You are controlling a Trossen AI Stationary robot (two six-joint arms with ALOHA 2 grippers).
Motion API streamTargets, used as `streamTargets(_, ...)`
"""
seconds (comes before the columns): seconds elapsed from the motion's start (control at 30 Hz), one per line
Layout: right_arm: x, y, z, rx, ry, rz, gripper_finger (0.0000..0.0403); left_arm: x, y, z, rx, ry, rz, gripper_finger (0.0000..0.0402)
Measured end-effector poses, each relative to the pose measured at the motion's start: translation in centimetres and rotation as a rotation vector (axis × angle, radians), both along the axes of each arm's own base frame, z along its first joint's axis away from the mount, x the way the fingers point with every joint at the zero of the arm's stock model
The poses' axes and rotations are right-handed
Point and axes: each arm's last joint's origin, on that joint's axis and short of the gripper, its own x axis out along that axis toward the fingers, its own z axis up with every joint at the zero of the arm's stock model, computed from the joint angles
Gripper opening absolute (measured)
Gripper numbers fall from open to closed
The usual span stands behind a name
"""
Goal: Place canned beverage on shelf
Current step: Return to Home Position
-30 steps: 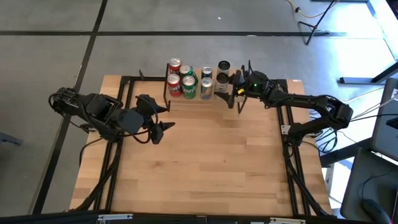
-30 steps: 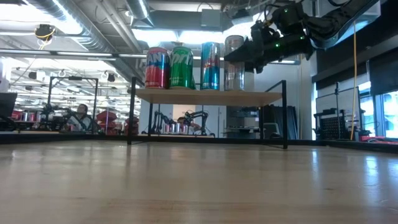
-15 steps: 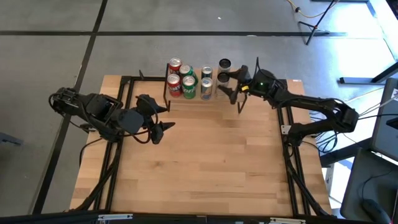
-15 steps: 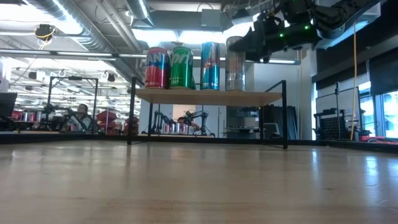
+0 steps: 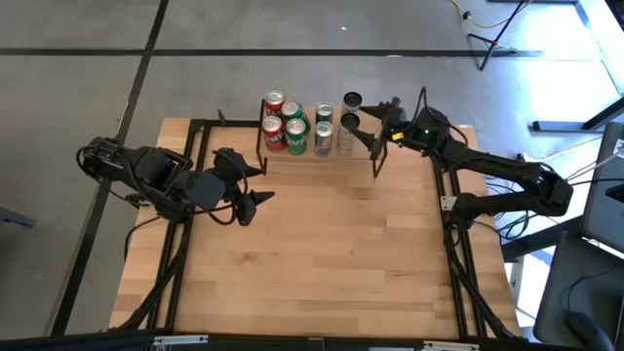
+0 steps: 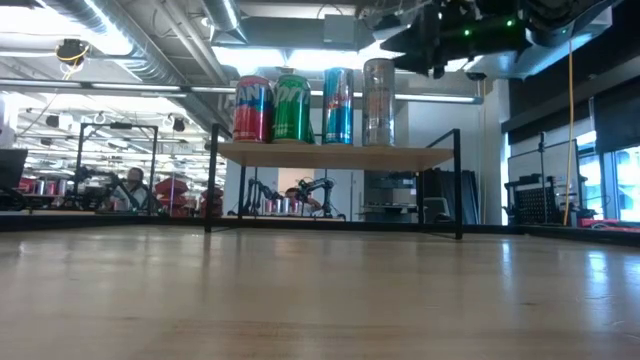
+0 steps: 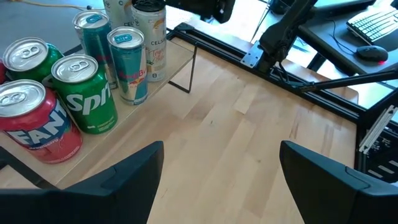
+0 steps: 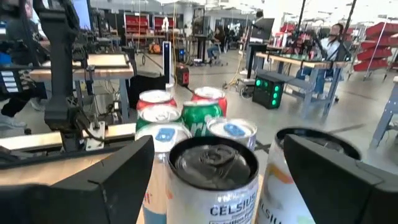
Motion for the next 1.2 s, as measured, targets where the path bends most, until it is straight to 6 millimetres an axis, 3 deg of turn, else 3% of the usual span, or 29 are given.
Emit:
streamTargets(0.23,-0.5,0.6,3.6,0.087,-0.083,0.098,0.0347,0.2,0.4,0.2,-0.011,-0.046,0.062,0.0298)
streamTargets(0.4,0.1,2.0,5.4,0.229,-0.096,0.246,0.0326,0.5,1.0,0.1,-0.026,-0.004,-0.002,0.0238)
streamTargets(0.53,1.1,4.2,5.4,0.257,-0.056,0.326,0.0255,0.8,1.5,-0.2,0.022,0.060,-0.102,0.0149)
streamTargets(0.73,2.0,7.1,4.1,0.320,0.075,0.417,0.0104,1.0,2.5,-2.6,0.036,0.198,-0.270,0.0015)
streamTargets(0.83,2.3,8.3,3.6,0.332,0.111,0.460,0.0034,0.9,2.6,-4.1,0.043,0.219,-0.324,0.0010)
streamTargets(0.9,2.4,8.9,3.2,0.336,0.108,0.488,0.0009,0.5,2.6,-4.7,0.049,0.175,-0.363,0.0011)
streamTargets(1.2,2.6,10.7,0.6,0.443,0.073,0.516,0.0022,-4.7,2.8,-7.8,0.049,-0.111,-0.405,0.0008)
